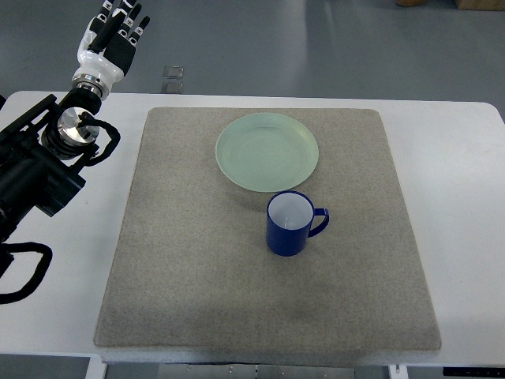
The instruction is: Place cup left of plate with left hand
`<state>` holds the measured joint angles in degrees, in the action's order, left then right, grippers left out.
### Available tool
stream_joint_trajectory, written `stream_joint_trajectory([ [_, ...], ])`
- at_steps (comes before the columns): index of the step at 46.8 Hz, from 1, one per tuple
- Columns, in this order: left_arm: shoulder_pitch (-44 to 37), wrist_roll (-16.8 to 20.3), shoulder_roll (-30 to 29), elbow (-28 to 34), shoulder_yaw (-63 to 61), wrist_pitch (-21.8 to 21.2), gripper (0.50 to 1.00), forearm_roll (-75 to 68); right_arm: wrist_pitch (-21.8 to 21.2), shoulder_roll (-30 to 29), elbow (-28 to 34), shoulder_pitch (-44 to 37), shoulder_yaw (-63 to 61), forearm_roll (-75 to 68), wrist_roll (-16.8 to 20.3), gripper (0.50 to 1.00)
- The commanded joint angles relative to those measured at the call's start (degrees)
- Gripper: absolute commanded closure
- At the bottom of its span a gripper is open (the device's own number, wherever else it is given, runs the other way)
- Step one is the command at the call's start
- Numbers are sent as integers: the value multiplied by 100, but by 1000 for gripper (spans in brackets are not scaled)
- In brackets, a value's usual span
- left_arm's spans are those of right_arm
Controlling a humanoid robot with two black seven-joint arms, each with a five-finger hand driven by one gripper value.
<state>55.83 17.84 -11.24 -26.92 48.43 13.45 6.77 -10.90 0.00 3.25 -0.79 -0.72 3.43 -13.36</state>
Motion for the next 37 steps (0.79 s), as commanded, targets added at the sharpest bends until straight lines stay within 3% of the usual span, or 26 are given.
stream_joint_trajectory([
  [1,7,8,8,-7,0,0,504,-1,0,0,0,0,-7,0,0,568],
  [37,16,61,-1,-7,-9,-35,504,-9,0,0,0,0,-7,0,0,568],
])
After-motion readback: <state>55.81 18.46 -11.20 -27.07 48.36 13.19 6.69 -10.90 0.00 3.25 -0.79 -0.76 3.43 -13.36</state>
